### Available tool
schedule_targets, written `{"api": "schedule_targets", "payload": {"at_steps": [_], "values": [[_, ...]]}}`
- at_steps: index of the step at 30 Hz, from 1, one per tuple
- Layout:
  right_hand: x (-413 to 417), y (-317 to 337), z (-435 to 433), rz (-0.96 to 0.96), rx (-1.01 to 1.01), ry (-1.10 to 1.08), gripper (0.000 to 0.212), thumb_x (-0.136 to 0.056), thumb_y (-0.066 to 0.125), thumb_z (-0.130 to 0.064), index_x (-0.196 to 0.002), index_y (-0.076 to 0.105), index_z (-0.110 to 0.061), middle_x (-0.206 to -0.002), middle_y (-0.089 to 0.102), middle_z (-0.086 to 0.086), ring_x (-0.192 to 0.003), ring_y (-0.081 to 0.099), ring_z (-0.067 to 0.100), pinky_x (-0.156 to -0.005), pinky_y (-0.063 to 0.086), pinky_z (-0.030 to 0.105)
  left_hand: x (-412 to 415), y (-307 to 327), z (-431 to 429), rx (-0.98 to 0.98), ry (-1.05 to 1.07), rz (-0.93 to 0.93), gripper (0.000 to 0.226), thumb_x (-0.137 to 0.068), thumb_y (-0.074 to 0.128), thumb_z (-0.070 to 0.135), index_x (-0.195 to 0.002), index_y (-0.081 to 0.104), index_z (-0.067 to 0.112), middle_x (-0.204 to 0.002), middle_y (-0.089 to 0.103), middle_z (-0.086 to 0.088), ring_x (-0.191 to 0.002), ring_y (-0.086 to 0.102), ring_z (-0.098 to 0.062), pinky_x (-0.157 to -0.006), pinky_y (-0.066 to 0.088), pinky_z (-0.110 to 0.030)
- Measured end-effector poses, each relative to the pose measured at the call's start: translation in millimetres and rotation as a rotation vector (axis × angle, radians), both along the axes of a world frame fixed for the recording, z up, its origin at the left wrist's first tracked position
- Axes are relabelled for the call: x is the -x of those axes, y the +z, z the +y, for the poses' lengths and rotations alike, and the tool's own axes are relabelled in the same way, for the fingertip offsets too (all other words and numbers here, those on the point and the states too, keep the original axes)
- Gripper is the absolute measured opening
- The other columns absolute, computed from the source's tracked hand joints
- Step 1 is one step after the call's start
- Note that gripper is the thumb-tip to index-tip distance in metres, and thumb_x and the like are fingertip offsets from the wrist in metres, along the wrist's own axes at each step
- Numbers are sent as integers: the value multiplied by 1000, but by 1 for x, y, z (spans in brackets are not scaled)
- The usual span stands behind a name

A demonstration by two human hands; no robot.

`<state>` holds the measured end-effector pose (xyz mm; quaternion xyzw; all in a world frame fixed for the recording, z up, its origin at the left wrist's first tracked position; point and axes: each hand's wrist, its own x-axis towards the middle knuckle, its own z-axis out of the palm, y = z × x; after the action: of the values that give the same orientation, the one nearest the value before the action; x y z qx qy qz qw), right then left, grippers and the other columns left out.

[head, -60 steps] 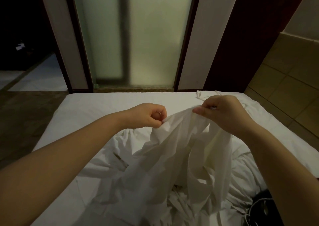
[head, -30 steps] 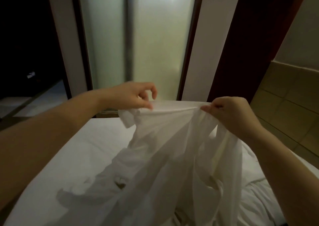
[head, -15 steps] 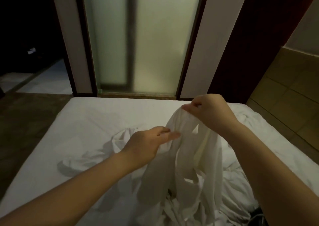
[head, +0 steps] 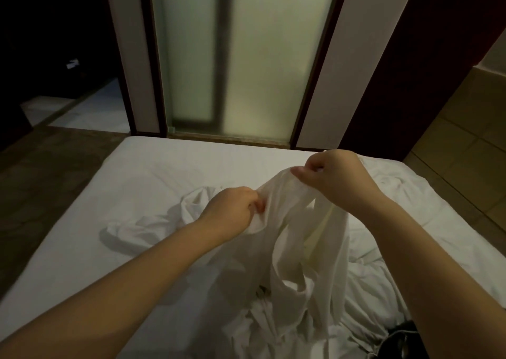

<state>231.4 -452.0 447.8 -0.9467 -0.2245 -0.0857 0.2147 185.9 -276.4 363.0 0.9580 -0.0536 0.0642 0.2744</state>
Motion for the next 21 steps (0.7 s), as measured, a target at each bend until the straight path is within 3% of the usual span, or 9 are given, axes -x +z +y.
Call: {"api": "schedule_targets", "payload": {"at_steps": [2, 4, 8, 11, 14, 21], "values": [[3, -2, 1, -9, 5, 1, 36, -89, 60, -36, -68, 66, -7, -63, 59, 9, -59, 51, 17, -58, 40, 30, 9, -3, -13, 86, 48, -31, 26, -98, 41, 28, -112, 62, 21, -112, 62, 3, -96, 58, -15, -86, 45, -23], [6, -3, 2, -15, -3, 16, 36, -88, 60, -35, -66, 65, -7, -61, 56, 9, -58, 49, 17, -55, 37, 28, 15, -6, -26, 129, 139, -73, 29, -94, 43, 45, -108, 59, 24, -100, 56, 10, -88, 57, -12, -78, 47, -22], [16, -8, 3, 1, -14, 85, 35, -87, 61, -37, -60, 61, -14, -57, 53, 3, -56, 47, 15, -56, 37, 29, 18, -8, -42, 43, 320, -136, 40, -91, 36, 57, -100, 55, 24, -92, 50, 11, -75, 51, -8, -58, 34, -14], [23, -9, 3, 42, -8, 122, 36, -88, 60, -38, -54, 53, -25, -54, 48, -5, -53, 45, 11, -52, 32, 22, 17, -8, -44, 12, 377, -164, 42, -93, 36, 53, -104, 58, 20, -96, 59, 6, -76, 53, -9, -66, 39, -18], [24, -9, 0, 43, -18, 143, 37, -89, 59, -40, -55, 54, -24, -53, 48, -5, -53, 44, 11, -50, 31, 21, 14, -8, -40, -93, 405, -228, 37, -96, 37, 46, -105, 59, 17, -101, 64, 1, -77, 54, -11, -68, 38, -17], [16, -3, -16, 24, -76, 152, 36, -88, 60, -42, -61, 64, -17, -56, 54, -2, -57, 50, 12, -57, 39, 26, 15, -11, -30, -236, 404, -207, 41, -98, 42, 42, -132, 48, 21, -130, 56, 3, -106, 58, -15, -89, 43, -21]]}}
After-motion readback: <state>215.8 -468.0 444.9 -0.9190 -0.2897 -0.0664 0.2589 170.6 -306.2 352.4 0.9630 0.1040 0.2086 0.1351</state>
